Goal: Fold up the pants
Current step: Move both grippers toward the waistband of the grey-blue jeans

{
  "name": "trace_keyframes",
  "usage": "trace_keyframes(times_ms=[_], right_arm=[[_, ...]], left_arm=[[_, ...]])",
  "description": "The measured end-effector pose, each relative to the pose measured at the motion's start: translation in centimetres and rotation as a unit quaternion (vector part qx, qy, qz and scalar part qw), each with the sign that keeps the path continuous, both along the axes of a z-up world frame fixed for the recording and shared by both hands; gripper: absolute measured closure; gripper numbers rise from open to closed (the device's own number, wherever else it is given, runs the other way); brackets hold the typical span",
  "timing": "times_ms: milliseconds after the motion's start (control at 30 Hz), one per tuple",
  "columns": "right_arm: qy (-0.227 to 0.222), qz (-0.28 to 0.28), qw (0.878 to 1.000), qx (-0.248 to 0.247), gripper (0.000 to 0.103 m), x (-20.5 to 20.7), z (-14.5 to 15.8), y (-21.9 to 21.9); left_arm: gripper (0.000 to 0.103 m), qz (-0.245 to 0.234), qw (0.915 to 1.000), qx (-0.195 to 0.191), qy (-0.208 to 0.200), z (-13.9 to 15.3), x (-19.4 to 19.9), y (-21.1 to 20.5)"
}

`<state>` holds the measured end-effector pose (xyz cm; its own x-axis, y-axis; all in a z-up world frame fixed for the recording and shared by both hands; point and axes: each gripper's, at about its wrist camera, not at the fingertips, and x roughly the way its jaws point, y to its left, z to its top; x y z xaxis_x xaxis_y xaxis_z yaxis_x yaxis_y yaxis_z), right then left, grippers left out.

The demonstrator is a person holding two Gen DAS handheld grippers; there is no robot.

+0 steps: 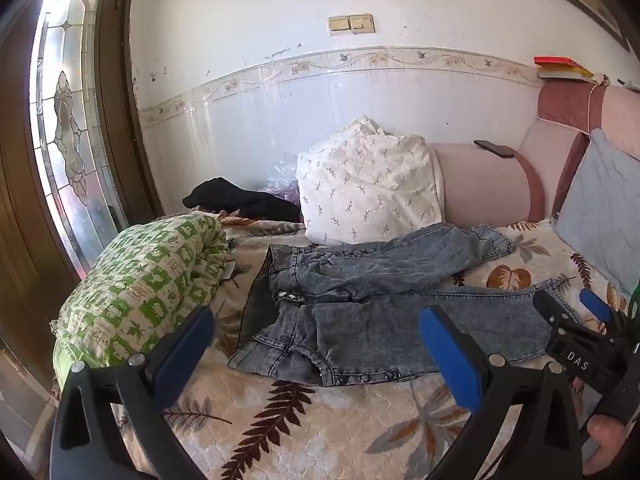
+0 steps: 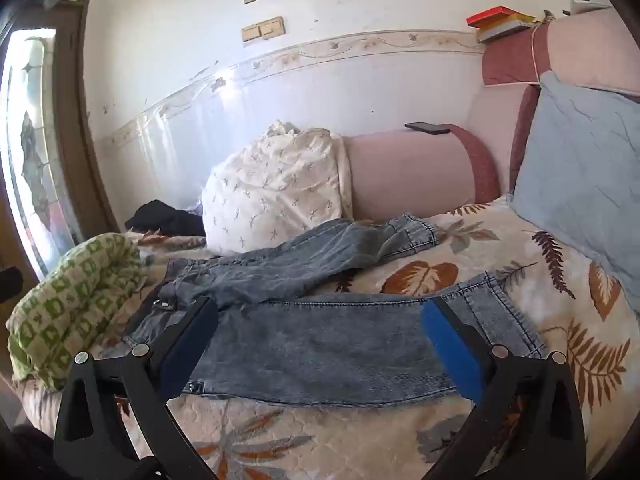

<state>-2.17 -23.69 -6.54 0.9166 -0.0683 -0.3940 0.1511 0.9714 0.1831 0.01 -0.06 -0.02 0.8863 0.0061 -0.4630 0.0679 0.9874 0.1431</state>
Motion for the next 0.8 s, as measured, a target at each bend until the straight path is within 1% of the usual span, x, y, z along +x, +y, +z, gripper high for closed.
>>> trace_keyframes(times_ms=[67, 167, 233, 267, 300, 367, 800], right_arm=[[0.001, 0.002, 1.0, 0.001, 0.0, 0.0, 0.0, 0.0], [0.001, 0.005, 1.0, -0.002, 0.0, -0.2, 0.1, 0.2], [0.001, 0.007, 1.0, -0.006, 0.0, -0.4, 0.2, 0.3], [0.002, 0.009, 1.0, -0.006, 0.0, -0.5, 0.2, 0.5], [0.007, -0.003, 1.0, 0.0, 0.0, -0.1, -0.1, -0.3], [0.009, -0.004, 1.0, 0.004, 0.0, 0.1, 0.2, -0.8], [0.012, -0.014, 1.0, 0.003, 0.0, 0.0, -0.2, -0.4]], left_arm=[[0.0, 0.002, 1.0, 0.004, -0.002, 0.0, 0.0, -0.1], [0.0, 0.001, 1.0, 0.0, -0.003, -0.8, -0.5, 0.3], [0.0, 0.001, 1.0, -0.003, 0.0, -0.9, -0.6, 0.6], [0.0, -0.001, 1.0, 0.004, 0.004, -0.7, -0.6, 0.4], [0.0, 0.001, 1.0, 0.006, 0.006, -1.0, -0.6, 0.2], [0.0, 0.002, 0.9998, 0.008, 0.016, -0.9, 0.0, -0.1], [0.0, 0.015, 0.9994, 0.003, 0.032, -2.0, 0.7, 0.7]])
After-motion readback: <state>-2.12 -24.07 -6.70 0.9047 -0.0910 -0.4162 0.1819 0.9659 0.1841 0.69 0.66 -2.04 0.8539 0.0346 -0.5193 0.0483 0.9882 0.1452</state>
